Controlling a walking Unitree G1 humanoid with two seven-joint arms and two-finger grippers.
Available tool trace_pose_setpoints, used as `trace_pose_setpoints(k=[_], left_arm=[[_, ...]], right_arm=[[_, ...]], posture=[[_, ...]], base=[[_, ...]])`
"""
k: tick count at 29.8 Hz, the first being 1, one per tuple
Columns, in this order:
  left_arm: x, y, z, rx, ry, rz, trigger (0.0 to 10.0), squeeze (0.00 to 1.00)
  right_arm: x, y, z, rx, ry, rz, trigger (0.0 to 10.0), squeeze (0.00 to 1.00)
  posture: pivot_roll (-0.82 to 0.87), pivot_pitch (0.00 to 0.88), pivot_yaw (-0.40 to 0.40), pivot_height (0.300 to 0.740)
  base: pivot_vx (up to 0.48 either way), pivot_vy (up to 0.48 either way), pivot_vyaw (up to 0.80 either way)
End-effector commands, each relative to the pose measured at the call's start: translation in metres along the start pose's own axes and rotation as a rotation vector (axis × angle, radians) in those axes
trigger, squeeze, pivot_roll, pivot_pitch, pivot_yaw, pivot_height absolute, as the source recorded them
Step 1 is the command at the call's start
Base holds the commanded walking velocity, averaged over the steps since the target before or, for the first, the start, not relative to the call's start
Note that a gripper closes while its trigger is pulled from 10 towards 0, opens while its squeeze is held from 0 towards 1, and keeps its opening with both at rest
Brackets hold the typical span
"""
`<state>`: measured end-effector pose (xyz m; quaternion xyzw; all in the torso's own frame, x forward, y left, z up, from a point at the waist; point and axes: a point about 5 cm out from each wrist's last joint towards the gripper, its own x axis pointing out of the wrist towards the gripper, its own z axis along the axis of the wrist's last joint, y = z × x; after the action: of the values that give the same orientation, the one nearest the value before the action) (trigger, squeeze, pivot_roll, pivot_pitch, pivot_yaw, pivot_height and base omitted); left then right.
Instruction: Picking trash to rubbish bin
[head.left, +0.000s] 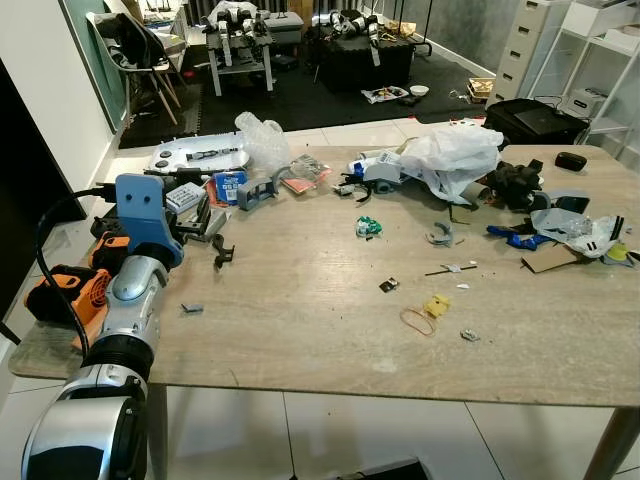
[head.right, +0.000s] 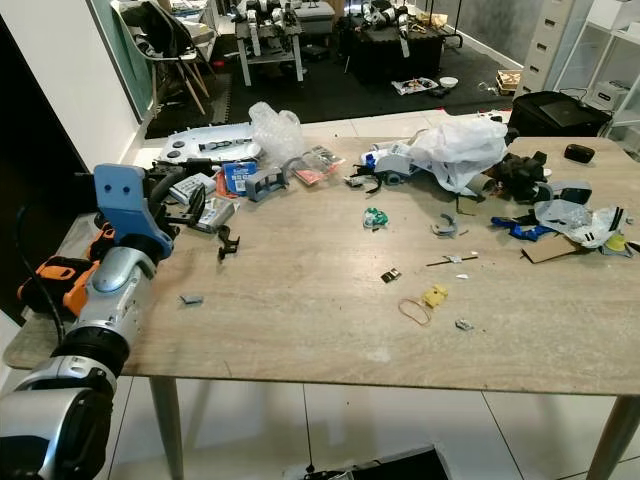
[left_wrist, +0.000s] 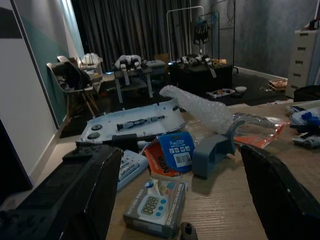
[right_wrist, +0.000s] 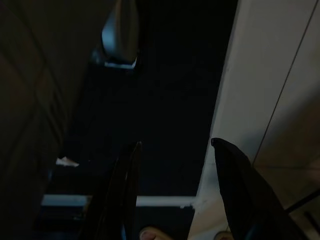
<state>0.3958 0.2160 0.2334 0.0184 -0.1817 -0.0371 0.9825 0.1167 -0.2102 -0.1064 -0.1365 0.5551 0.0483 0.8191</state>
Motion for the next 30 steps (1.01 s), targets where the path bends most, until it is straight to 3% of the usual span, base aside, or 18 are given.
trace_pose_setpoints(k=[1, 30], left_arm=[[-0.005, 0.007, 0.000, 0.018, -0.015, 0.021, 10.0, 0.00], [-0.002, -0.007, 0.006, 0.025, -0.053, -0.026, 10.0, 0.00]], right_arm=[[-0.001, 0.004, -0.008, 0.003, 0.033, 0.016, 10.0, 0.00], [0.001, 0.013, 0.000, 0.009, 0.022, 0.035, 10.0, 0.00]], posture=[[-0.18, 0.138, 0.056, 0.740], [-0.17, 0.119, 0.076, 0.740]], base=[[0.251, 0.000, 0.00], [0.245, 0.000, 0.00]])
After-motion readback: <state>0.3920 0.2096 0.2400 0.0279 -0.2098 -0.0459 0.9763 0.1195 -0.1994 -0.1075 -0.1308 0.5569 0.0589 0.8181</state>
